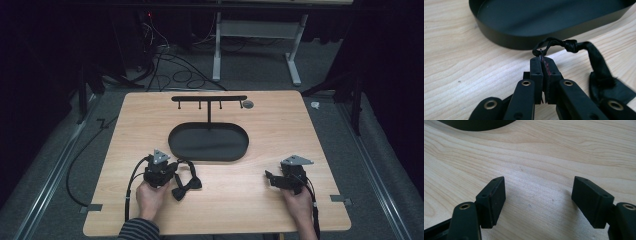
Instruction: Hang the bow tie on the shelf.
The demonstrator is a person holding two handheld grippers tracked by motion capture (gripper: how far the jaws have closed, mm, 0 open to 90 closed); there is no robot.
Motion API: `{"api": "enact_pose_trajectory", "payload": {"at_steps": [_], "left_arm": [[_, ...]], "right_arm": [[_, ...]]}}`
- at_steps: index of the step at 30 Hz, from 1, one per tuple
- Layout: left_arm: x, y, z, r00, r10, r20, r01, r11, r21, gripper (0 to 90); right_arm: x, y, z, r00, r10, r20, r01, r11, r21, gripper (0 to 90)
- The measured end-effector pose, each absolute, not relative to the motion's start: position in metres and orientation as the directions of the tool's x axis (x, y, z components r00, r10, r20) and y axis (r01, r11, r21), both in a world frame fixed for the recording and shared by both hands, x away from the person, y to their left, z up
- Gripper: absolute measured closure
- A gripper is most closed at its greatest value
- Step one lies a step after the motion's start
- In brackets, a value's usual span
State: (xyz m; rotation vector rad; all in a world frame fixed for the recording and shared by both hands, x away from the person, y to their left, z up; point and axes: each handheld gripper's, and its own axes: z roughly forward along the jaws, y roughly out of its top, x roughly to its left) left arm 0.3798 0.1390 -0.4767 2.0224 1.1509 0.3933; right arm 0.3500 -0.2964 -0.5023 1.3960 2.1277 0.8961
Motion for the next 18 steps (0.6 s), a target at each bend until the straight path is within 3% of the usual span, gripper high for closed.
{"api": "enact_pose_trajectory", "payload": {"at_steps": [4, 18], "left_arm": [[0.375, 0.144, -0.467, 0.546, 0.824, -0.151, 0.601, -0.259, 0.756, 87.2], [0.371, 0.143, -0.422, 0.590, 0.795, -0.139, 0.534, -0.255, 0.806, 87.3]], "right_arm": [[0.350, -0.297, -0.502, -0.395, 0.919, -0.009, 0.634, 0.279, 0.721, 28.5], [0.350, -0.296, -0.502, -0.397, 0.918, -0.007, 0.634, 0.280, 0.720, 28.6]]}}
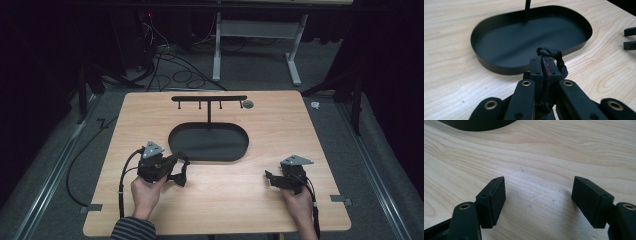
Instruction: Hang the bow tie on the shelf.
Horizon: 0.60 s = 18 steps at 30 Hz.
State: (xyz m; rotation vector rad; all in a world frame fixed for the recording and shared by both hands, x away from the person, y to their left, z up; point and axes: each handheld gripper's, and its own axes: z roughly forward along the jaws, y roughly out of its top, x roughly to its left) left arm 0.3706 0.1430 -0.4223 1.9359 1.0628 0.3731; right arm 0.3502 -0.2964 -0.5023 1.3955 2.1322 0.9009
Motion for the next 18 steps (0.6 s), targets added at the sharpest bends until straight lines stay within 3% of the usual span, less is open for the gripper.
{"api": "enact_pose_trajectory", "payload": {"at_steps": [18], "left_arm": [[0.381, 0.128, -0.405, 0.648, 0.749, -0.138, 0.494, -0.275, 0.825, 87.2]], "right_arm": [[0.350, -0.295, -0.502, -0.409, 0.912, -0.009, 0.630, 0.290, 0.720, 28.8]]}}
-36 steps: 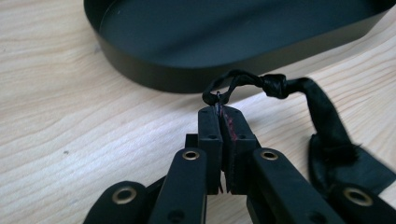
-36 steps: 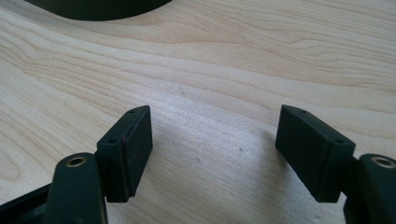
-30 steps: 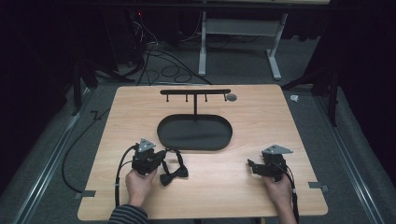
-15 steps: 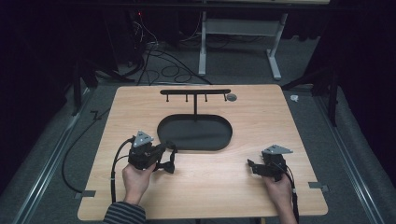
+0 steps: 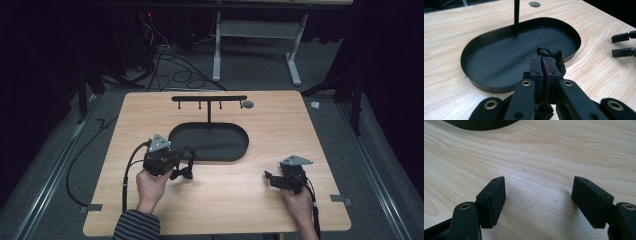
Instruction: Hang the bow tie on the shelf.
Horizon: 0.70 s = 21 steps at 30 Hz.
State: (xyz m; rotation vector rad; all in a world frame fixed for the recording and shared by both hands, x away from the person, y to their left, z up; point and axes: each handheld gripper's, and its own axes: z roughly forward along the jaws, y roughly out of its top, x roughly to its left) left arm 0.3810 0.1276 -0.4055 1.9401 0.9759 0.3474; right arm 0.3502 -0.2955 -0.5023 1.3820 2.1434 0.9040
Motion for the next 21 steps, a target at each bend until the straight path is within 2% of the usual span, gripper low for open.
{"api": "enact_pose_trajectory", "payload": {"at_steps": [7, 21], "left_arm": [[0.385, 0.124, -0.412, 0.650, 0.742, -0.164, 0.515, -0.270, 0.814, 87.2], [0.388, 0.127, -0.395, 0.651, 0.737, -0.179, 0.488, -0.227, 0.843, 87.2]], "right_arm": [[0.351, -0.296, -0.502, -0.392, 0.920, -0.002, 0.635, 0.273, 0.722, 30.5], [0.352, -0.295, -0.502, -0.395, 0.919, -0.004, 0.635, 0.277, 0.721, 29.7]]}}
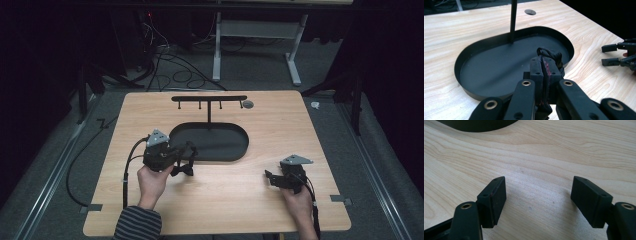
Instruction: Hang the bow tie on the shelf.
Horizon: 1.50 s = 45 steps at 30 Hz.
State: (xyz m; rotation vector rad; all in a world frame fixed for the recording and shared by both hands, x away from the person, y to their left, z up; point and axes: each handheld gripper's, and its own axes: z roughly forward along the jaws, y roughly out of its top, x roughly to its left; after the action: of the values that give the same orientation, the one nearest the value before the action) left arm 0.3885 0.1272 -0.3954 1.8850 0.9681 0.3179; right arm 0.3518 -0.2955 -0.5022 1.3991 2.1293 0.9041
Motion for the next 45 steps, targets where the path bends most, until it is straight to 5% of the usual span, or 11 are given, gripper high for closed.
{"api": "enact_pose_trajectory", "payload": {"at_steps": [45], "left_arm": [[0.419, 0.127, -0.349, 0.656, 0.739, -0.154, 0.431, -0.200, 0.880, 87.3]], "right_arm": [[0.350, -0.295, -0.502, -0.397, 0.918, -0.011, 0.635, 0.283, 0.719, 29.2]]}}
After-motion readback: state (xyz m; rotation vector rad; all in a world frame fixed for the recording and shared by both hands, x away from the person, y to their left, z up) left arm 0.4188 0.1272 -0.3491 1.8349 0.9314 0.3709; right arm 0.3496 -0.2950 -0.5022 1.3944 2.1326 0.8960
